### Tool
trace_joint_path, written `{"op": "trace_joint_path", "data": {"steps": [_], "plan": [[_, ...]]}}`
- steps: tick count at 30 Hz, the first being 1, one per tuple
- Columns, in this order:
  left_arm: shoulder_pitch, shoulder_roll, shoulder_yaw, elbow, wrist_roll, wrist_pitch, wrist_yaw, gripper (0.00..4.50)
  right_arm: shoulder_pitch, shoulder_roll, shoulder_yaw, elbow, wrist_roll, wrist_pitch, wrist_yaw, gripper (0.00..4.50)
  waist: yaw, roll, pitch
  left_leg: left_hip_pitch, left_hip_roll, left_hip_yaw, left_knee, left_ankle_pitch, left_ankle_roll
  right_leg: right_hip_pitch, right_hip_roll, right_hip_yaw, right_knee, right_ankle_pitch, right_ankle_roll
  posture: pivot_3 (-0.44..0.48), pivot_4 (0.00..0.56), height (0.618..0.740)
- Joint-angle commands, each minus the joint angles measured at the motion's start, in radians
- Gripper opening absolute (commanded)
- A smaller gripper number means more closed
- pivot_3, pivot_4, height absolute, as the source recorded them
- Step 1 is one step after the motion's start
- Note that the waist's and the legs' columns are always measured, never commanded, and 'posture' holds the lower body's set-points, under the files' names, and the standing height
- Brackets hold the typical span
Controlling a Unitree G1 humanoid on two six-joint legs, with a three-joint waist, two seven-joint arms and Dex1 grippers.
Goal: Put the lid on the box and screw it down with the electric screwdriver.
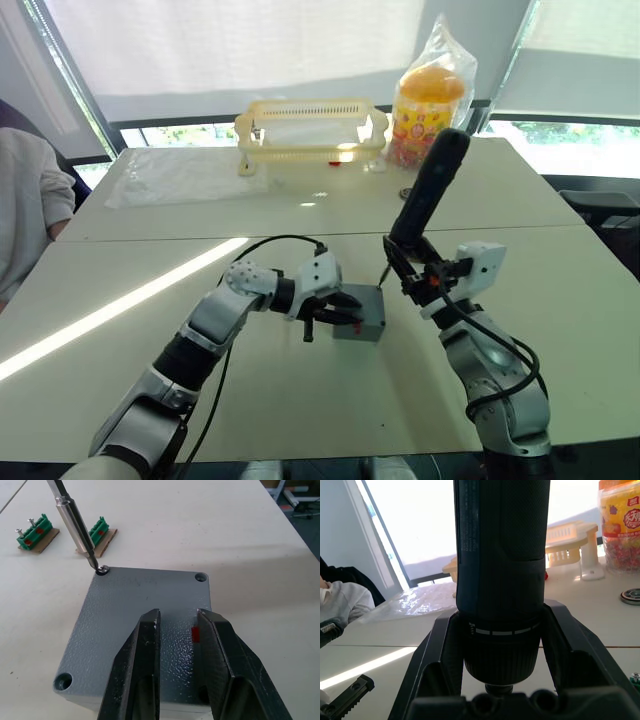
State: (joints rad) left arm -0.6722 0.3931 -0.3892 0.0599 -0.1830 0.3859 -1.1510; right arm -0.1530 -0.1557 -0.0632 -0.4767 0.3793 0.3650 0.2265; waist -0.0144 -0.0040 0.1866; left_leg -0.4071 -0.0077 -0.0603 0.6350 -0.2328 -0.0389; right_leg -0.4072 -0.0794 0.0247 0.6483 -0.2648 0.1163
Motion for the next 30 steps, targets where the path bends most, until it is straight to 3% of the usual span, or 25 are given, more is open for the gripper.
{"op": "trace_joint_path", "data": {"steps": [1,30], "plan": [[0.022,0.011,-0.038,0.010,0.026,0.012,-0.012,1.13,-0.019,0.000,-0.016,-0.095,0.028,-0.019,-0.006,1.75,0.000,0.000,0.000,0.000,0.000,0.000,0.000,0.000,0.000,0.000,0.000,0.000,0.000,0.000,0.000,0.000,0.150,0.740],[0.013,0.009,-0.039,0.021,0.030,0.008,-0.010,1.13,0.003,-0.011,-0.003,-0.101,0.024,-0.014,-0.014,1.75,0.000,0.000,0.000,0.000,0.000,0.000,0.000,0.000,0.000,0.000,0.000,0.000,0.000,0.000,0.000,0.000,0.150,0.740]]}}
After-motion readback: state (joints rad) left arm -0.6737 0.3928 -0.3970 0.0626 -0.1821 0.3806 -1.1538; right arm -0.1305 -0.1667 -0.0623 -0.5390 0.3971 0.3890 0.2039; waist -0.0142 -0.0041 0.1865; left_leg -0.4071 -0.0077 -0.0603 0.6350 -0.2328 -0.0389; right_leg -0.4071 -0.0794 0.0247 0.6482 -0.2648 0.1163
